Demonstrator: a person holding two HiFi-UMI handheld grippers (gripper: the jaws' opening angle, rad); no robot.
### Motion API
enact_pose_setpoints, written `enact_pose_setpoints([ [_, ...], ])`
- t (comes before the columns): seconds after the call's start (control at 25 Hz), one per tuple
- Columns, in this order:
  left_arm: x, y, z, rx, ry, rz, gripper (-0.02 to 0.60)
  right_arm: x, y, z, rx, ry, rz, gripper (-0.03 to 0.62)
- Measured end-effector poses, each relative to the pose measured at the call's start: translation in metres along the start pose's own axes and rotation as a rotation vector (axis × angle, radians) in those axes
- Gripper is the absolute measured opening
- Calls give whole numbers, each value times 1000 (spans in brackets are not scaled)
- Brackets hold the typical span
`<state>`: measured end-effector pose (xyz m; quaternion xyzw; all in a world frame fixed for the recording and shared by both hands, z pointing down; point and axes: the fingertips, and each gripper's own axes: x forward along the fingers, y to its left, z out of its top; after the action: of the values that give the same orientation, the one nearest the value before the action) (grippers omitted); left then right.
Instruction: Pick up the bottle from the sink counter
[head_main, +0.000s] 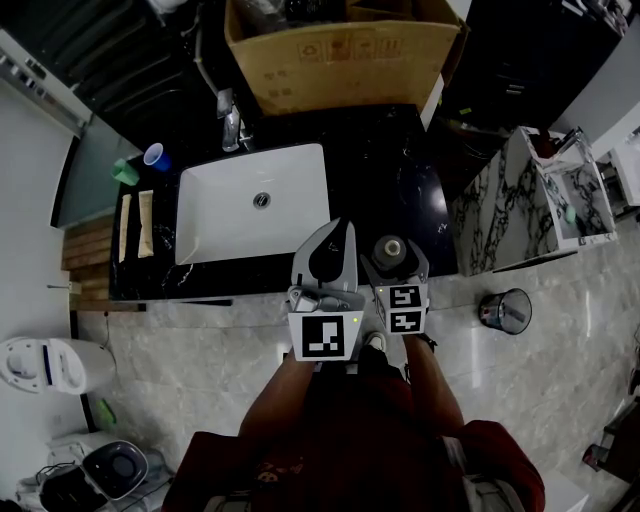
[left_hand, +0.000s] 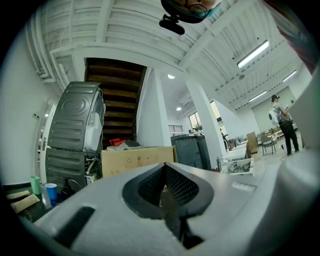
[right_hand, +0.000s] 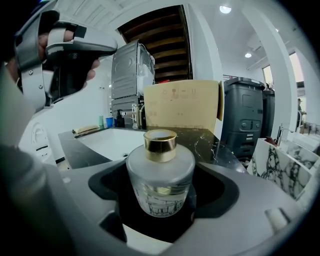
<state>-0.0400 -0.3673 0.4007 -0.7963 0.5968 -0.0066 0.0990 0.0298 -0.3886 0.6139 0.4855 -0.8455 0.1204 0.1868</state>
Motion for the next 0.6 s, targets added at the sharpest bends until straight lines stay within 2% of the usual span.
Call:
enact_pose_setpoints([
  [0.12,1,2,-2,-48,-5,17,3,2,-2,-1,-8,2,-16,385],
  [0.24,2,1,-1,24,2,-4,3,2,-5,-2,-9,8,-34,362],
  [0.36,3,1,-2,-62,-9,18,3,1,-3,-1,-38,17,-36,336],
  [0.44,3,1,-2,-76,-14,20,3,2,-2,0,-42,19,-34,336],
  [0.52,3,1,-1,-57,-11,13,3,2,-2,-1,-41,20,-33,336],
  [0.6,3,0,-1,-2,-5,-4,3,2,-2,-1,-41,19,-33,336],
])
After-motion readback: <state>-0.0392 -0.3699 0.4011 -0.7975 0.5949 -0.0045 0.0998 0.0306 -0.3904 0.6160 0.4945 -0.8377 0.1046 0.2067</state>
